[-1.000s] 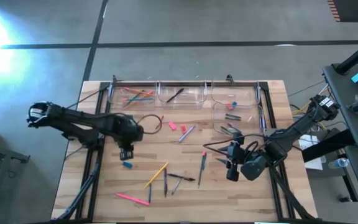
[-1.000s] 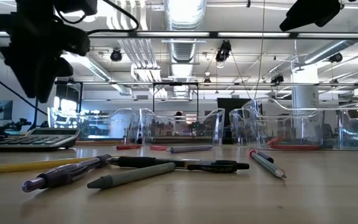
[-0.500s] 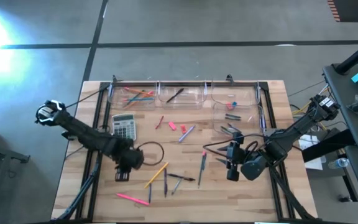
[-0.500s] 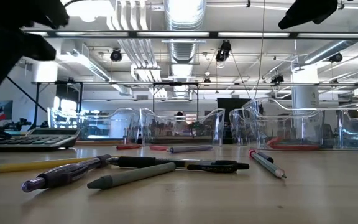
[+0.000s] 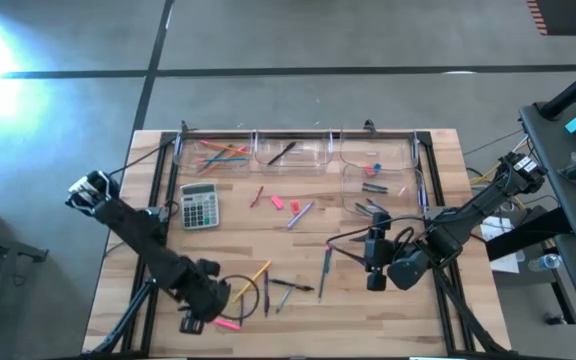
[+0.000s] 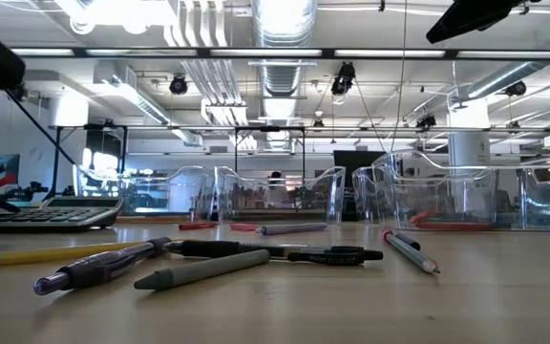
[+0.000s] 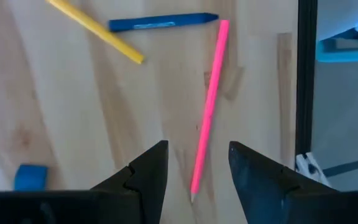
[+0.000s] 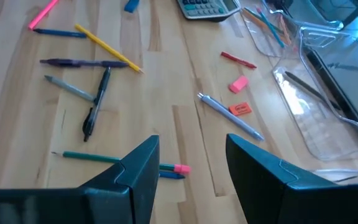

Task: Sort crayons/erasers/pens/pencils in bins
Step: Put the light blue pen into the top middle transparent bin

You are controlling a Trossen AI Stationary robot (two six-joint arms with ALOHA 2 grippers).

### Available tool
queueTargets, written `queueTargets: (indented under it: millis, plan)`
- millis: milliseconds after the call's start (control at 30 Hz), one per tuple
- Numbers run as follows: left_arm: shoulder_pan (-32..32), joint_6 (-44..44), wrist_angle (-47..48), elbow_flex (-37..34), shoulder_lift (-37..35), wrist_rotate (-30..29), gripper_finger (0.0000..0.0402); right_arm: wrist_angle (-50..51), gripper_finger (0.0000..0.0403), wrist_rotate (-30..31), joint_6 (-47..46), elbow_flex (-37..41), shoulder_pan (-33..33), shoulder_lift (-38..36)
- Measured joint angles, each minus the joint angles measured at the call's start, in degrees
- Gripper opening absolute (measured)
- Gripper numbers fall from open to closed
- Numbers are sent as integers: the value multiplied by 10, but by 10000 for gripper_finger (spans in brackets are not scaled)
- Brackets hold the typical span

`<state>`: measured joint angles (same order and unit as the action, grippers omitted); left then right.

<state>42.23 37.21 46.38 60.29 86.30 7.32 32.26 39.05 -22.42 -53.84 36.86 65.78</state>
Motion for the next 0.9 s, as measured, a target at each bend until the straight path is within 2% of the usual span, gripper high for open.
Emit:
queueTargets:
  millis: [233, 467, 767, 900]
  plan:
    - [27, 47, -42, -2, 71, -5, 155, -7, 176, 0, 42, 0, 0, 0]
    - [40, 47, -58, 0, 138, -4, 155, -26, 176, 0, 75, -1, 0, 0]
    - [42, 58, -58, 1, 173, 18, 155, -27, 176, 0, 81, -1, 0, 0]
    - [42, 40, -55, -4, 189, 16, 136, -28, 176, 0, 80, -1, 0, 0]
